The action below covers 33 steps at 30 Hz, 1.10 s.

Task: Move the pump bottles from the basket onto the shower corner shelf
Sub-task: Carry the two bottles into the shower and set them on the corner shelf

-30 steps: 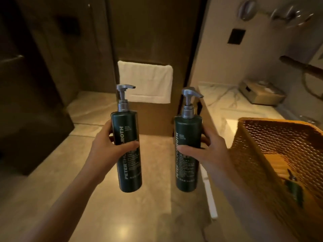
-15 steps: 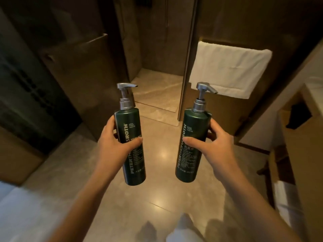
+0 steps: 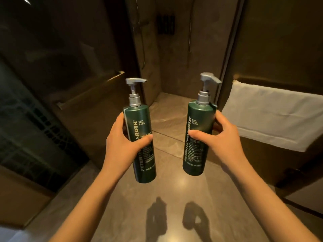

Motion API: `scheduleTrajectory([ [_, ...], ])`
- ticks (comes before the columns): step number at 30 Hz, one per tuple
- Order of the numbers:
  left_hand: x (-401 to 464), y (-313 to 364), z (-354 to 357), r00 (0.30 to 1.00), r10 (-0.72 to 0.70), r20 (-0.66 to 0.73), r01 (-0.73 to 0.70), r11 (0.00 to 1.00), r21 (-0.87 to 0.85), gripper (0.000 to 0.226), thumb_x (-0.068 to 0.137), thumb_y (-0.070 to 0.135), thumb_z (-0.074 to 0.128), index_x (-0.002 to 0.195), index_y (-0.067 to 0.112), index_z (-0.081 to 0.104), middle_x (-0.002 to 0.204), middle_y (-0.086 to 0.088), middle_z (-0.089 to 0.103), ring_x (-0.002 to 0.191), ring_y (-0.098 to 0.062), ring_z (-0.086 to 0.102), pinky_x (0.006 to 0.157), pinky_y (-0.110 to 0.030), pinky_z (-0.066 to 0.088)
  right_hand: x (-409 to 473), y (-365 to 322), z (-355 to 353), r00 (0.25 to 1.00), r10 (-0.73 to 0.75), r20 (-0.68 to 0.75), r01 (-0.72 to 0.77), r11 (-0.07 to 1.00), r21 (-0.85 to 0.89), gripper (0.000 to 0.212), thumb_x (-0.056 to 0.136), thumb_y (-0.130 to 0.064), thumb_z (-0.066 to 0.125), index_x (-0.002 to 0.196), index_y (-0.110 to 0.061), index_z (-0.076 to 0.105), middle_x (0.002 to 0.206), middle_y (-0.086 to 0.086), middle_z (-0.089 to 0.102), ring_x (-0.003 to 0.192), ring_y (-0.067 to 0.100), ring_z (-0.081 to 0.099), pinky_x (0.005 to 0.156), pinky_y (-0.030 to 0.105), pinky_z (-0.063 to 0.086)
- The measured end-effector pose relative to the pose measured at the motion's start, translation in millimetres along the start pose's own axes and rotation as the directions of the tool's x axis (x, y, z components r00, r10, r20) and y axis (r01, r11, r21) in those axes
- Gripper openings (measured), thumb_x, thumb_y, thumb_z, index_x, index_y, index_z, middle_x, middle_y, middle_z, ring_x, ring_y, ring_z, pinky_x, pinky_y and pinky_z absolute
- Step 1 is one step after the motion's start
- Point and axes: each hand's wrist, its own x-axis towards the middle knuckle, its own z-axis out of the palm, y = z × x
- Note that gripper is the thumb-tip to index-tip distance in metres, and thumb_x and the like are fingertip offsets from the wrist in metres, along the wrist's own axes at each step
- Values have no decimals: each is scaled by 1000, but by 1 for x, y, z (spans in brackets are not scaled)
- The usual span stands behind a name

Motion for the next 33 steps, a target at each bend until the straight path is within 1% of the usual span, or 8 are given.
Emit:
scheduleTrajectory([
  [5, 90, -30, 25, 998, -37, -49, 36, 999, -23, 82, 62, 29, 82, 133, 32, 41, 123, 13, 56, 105, 7, 53, 80, -15, 41, 98, 22, 24, 998, -6, 60, 9, 999, -50, 69, 63, -32, 83, 125, -36, 54, 109, -23, 64, 102, -3, 56, 67, 12, 46],
  [7, 128, -46, 35, 997, -57, -46, 55, 998, -40, 80, 62, 27, 82, 131, 33, 42, 122, 13, 56, 102, 12, 53, 77, -14, 41, 134, 37, 37, 997, 2, 72, 2, 998, -62, 64, 62, -31, 83, 120, -39, 56, 99, -33, 64, 95, -14, 55, 61, 3, 45],
  [10, 193, -67, 47, 998, -47, -30, 45, 997, -68, 80, 62, 26, 82, 132, 33, 42, 116, 20, 57, 97, 22, 50, 75, -12, 39, 197, 52, 57, 998, -14, 59, 18, 997, -79, 64, 63, -28, 84, 121, -31, 58, 99, -29, 63, 92, -19, 53, 60, -3, 41],
  [17, 378, -92, 61, 1000, 14, -1, -14, 992, -123, 82, 60, 27, 82, 130, 37, 41, 102, 35, 50, 89, 33, 44, 74, -9, 34, 364, 41, 102, 995, -101, 7, 101, 988, -115, 61, 65, -20, 82, 120, -28, 58, 100, -23, 67, 95, -6, 59, 64, 4, 46],
  [22, 497, -110, 101, 998, 19, 63, -8, 987, -162, 86, 61, 22, 84, 134, 34, 40, 104, 33, 49, 89, 36, 42, 61, 6, 38, 465, 52, 115, 994, -95, -50, 88, 989, -122, 58, 64, -22, 82, 117, -30, 59, 98, -26, 67, 95, -9, 59, 66, 3, 46],
  [27, 598, -139, 147, 994, -23, 105, 41, 984, -172, 87, 63, 23, 82, 137, 34, 37, 124, 16, 53, 97, 18, 49, 73, -6, 40, 569, 90, 122, 995, -25, -97, 15, 995, -102, 58, 65, -18, 81, 117, -32, 59, 106, -18, 66, 105, 5, 58, 78, 24, 47],
  [30, 663, -148, 174, 995, -17, 98, 35, 983, -181, 86, 64, 21, 82, 135, 40, 38, 121, 18, 55, 99, 16, 53, 73, -5, 42, 638, 111, 125, 990, -26, -141, 19, 998, -54, 58, 66, -16, 80, 117, -34, 59, 107, -19, 66, 107, 4, 56, 75, 21, 46],
  [33, 735, -141, 201, 996, -4, 88, 20, 984, -176, 88, 65, 21, 81, 140, 32, 37, 130, 11, 53, 104, 8, 53, 79, -9, 40, 717, 116, 119, 979, -78, -190, 76, 997, -19, 60, 66, -17, 80, 119, -32, 57, 108, -20, 65, 105, -2, 57, 72, 12, 47],
])
